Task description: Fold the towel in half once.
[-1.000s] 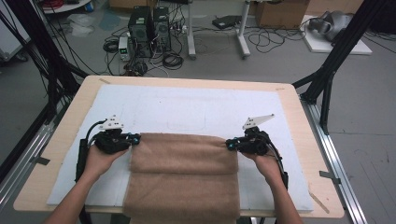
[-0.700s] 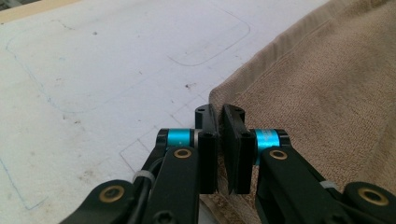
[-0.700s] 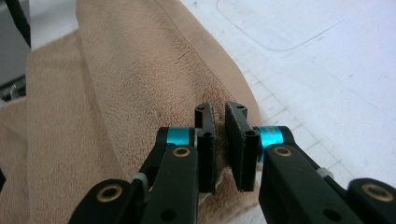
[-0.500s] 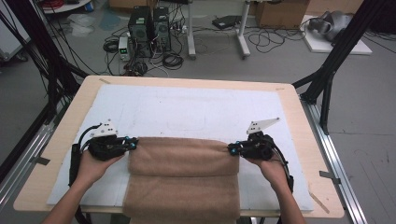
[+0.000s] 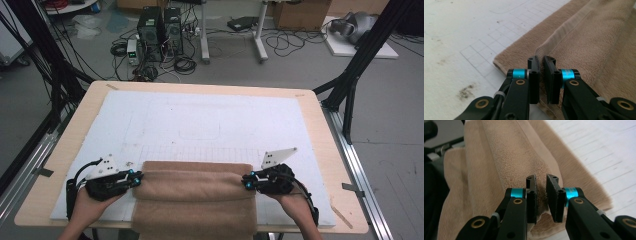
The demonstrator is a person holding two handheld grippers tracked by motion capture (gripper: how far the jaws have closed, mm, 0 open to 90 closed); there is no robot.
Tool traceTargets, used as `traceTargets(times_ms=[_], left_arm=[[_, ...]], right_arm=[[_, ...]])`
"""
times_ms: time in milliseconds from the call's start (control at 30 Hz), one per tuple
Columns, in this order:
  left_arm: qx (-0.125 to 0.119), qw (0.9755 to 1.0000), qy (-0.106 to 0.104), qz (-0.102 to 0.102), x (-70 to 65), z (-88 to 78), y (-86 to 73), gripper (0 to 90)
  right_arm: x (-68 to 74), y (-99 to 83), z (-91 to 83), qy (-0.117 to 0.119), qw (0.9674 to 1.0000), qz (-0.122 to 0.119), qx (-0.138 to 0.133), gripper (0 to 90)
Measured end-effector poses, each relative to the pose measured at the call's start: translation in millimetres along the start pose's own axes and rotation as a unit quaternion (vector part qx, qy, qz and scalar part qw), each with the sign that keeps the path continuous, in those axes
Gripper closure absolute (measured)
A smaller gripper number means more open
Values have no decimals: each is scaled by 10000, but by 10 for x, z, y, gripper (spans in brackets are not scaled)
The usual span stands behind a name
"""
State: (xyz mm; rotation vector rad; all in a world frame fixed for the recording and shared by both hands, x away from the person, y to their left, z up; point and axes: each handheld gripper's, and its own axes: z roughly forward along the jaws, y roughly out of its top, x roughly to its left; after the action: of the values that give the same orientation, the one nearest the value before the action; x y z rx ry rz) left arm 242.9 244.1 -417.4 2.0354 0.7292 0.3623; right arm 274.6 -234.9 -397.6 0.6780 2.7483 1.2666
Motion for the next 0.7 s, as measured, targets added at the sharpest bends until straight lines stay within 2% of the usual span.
traceTargets(times_ms=[33,100,167,233,267,333,467,533,667,700], left_arm=[[28,10000,-65,6,-34,-4,-25,827],[56,9998,-204,64,-93,-12,-43,829],[86,9986,-446,273,-192,-46,-50,829],[86,9977,-475,481,-251,-67,-44,805],[83,9976,-443,521,-255,-72,-23,750],[28,9981,-414,446,-209,-73,49,664],[-110,9991,-289,291,-33,-21,201,626],[-118,9997,-190,117,83,44,251,618],[128,9998,-13,-169,319,223,268,604],[176,9997,15,-187,352,249,266,598]], right_arm=[[20,-28,18,-5,10000,1,56,791],[46,-79,45,201,9998,68,55,797],[95,-96,38,354,9993,49,109,798],[147,-81,-7,222,9997,-65,6,760],[145,-62,-38,158,9998,-81,-92,737],[98,-17,-67,74,9998,-21,-176,714],[-101,45,-64,-39,9996,139,-223,677],[-211,55,-64,-131,9993,257,-236,669],[-440,62,23,-376,9982,455,-73,623],[-488,59,60,-391,9980,492,-3,607]])
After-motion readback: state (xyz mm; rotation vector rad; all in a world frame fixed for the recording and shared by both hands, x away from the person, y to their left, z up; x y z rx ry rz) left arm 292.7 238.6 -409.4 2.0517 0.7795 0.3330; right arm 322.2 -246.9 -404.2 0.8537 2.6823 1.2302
